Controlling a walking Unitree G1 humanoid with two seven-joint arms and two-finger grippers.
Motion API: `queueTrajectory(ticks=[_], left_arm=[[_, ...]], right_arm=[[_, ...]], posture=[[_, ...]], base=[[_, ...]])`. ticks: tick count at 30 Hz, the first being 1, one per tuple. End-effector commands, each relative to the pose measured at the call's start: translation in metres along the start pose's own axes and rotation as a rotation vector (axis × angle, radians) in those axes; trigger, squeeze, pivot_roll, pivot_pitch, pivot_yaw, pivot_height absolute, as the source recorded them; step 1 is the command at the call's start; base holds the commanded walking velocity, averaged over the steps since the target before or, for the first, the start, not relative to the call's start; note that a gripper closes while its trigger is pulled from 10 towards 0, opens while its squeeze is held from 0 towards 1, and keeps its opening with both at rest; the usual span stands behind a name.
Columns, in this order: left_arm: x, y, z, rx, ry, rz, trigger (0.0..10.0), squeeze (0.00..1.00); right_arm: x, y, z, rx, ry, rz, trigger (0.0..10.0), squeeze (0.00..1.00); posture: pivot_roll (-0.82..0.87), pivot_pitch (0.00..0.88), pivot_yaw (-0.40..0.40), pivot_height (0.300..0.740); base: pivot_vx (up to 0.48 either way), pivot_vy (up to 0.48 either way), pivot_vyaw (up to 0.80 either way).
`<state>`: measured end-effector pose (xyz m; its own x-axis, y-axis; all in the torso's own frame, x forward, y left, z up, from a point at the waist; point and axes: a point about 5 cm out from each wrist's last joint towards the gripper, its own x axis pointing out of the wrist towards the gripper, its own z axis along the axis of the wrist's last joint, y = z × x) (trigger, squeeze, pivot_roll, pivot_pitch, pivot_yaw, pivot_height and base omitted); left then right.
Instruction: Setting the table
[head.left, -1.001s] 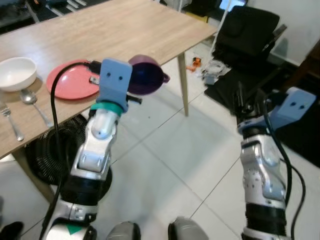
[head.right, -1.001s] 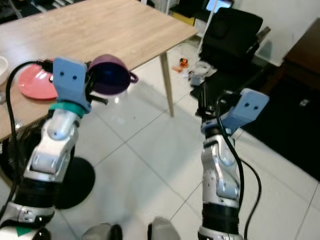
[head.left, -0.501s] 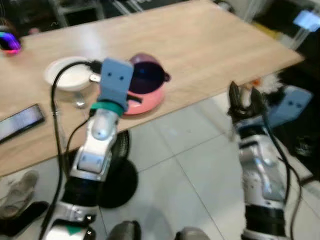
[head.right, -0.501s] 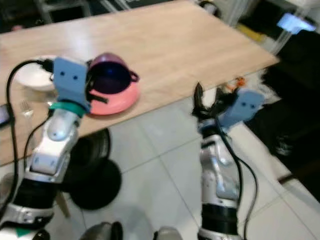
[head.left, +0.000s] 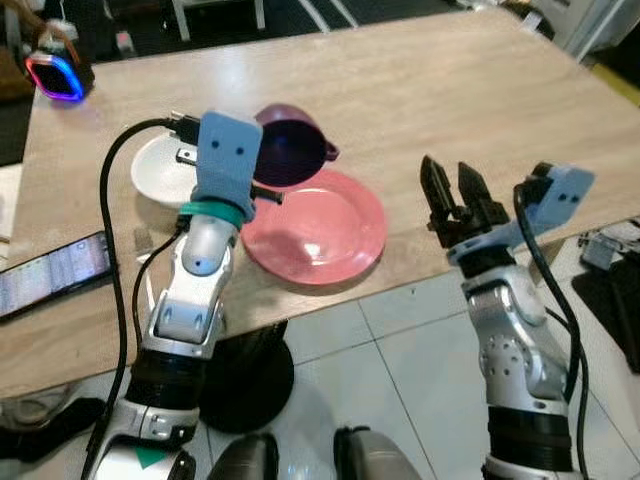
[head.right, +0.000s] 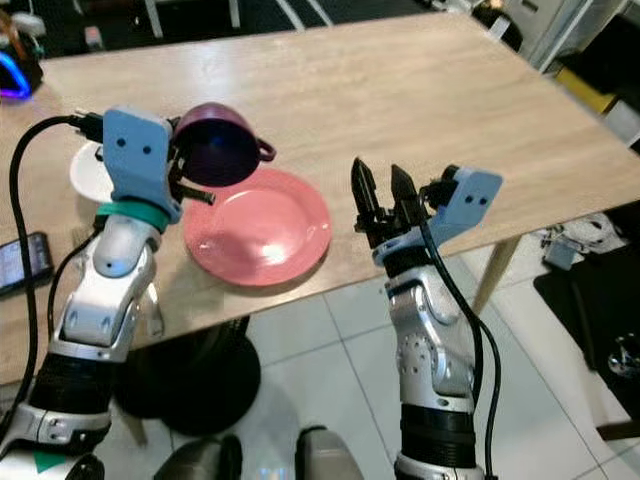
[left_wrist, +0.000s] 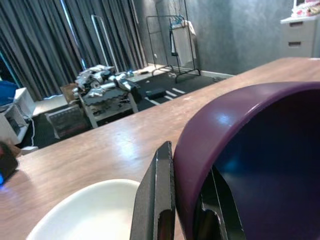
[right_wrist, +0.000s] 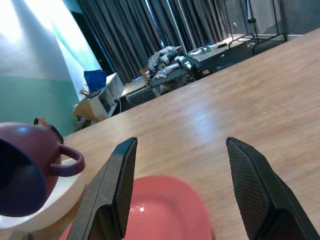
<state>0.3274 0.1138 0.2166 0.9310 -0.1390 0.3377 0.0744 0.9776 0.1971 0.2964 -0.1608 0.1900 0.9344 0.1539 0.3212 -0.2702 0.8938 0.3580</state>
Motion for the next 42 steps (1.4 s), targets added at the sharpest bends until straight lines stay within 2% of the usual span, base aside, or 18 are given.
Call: queueTrajectory(ticks=[1, 11, 12, 14, 17, 20, 21, 22, 24, 28, 31, 33, 36, 39, 40, 42], left_arm=[[-0.002, -0.002, -0.004, -0.014, 0.02, -0.014, 10.0, 0.0], [0.001, 0.001, -0.011, -0.029, 0.074, 0.009, 10.0, 0.0], [0.004, 0.006, -0.015, -0.05, 0.114, 0.006, 10.0, 0.0], [0.005, 0.007, -0.016, -0.056, 0.13, 0.002, 10.0, 0.0], [0.013, 0.021, -0.023, -0.145, 0.2, 0.027, 10.0, 0.0], [0.016, 0.025, -0.024, -0.175, 0.219, 0.038, 10.0, 0.0], [0.022, 0.031, -0.024, -0.209, 0.231, 0.048, 10.0, 0.0], [0.022, 0.031, -0.024, -0.209, 0.231, 0.048, 10.0, 0.0], [0.042, 0.046, -0.026, -0.288, 0.274, 0.087, 10.0, 0.0], [0.053, 0.053, -0.029, -0.338, 0.319, 0.116, 10.0, 0.0], [0.062, 0.056, -0.033, -0.385, 0.367, 0.125, 10.0, 0.0], [0.062, 0.056, -0.033, -0.385, 0.367, 0.125, 10.0, 0.0], [0.065, 0.054, -0.032, -0.416, 0.376, 0.104, 10.0, 0.0], [0.072, 0.049, -0.02, -0.42, 0.326, 0.042, 10.0, 0.0], [0.076, 0.049, -0.012, -0.393, 0.279, 0.029, 10.0, 0.0], [0.079, 0.048, -0.006, -0.375, 0.248, 0.023, 10.0, 0.0]], right_arm=[[-0.003, -0.005, -0.001, 0.004, 0.014, -0.014, 10.0, 0.0], [-0.002, 0.001, -0.003, -0.014, 0.032, 0.019, 10.0, 0.0], [-0.002, 0.003, -0.004, -0.059, 0.045, 0.02, 10.0, 0.0], [-0.002, 0.003, -0.005, -0.08, 0.049, 0.016, 10.0, 0.0], [0.0, -0.002, -0.002, -0.139, 0.033, -0.041, 10.0, 0.0], [0.0, -0.004, 0.0, -0.155, 0.023, -0.062, 10.0, 0.0], [0.002, -0.007, 0.004, -0.174, 0.006, -0.087, 10.0, 0.0], [0.002, -0.007, 0.004, -0.174, 0.006, -0.087, 10.0, 0.0], [0.008, -0.005, 0.015, -0.206, -0.036, -0.104, 10.0, 0.0], [0.014, 0.0, 0.024, -0.243, -0.069, -0.092, 10.0, 0.0], [0.018, 0.006, 0.043, -0.307, -0.123, -0.082, 10.0, 0.0], [0.018, 0.006, 0.043, -0.307, -0.123, -0.082, 10.0, 0.0], [0.017, 0.007, 0.052, -0.356, -0.146, -0.084, 10.0, 0.0], [0.006, 0.004, 0.068, -0.42, -0.184, -0.125, 10.0, 0.0], [0.002, 0.001, 0.072, -0.435, -0.192, -0.149, 10.0, 0.0], [0.0, -0.001, 0.074, -0.443, -0.196, -0.163, 10.0, 0.0]], posture=[[-0.08, 0.0, 0.059, 0.74], [-0.08, 0.0, 0.055, 0.74], [-0.08, 0.0, 0.054, 0.74], [-0.08, 0.0, 0.054, 0.74], [-0.08, 0.0, 0.052, 0.74], [-0.08, 0.0, 0.052, 0.74], [-0.08, 0.0, 0.049, 0.74], [-0.08, 0.0, 0.049, 0.74], [-0.09, 0.018, 0.056, 0.74], [-0.1, 0.038, 0.06, 0.74], [-0.14, 0.09, 0.064, 0.74], [-0.14, 0.09, 0.064, 0.74], [-0.15, 0.118, 0.067, 0.74], [-0.18, 0.152, 0.073, 0.74], [-0.19, 0.165, 0.08, 0.74], [-0.19, 0.165, 0.08, 0.74]], base=[[0.0, 0.0, 0.0], [0.0, 0.0, 0.0], [0.0, 0.0, 0.0], [0.0, 0.0, 0.0], [0.0, 0.0, 0.0], [0.0, 0.0, 0.0], [0.0, 0.0, 0.0], [0.0, 0.0, 0.0], [0.0, 0.0, 0.0], [0.0, 0.0, 0.0], [0.0, 0.0, 0.0], [0.0, 0.0, 0.0], [0.0, 0.0, 0.0], [0.0, 0.0, 0.0], [0.0, 0.0, 0.0], [0.0, 0.0, 0.0]])
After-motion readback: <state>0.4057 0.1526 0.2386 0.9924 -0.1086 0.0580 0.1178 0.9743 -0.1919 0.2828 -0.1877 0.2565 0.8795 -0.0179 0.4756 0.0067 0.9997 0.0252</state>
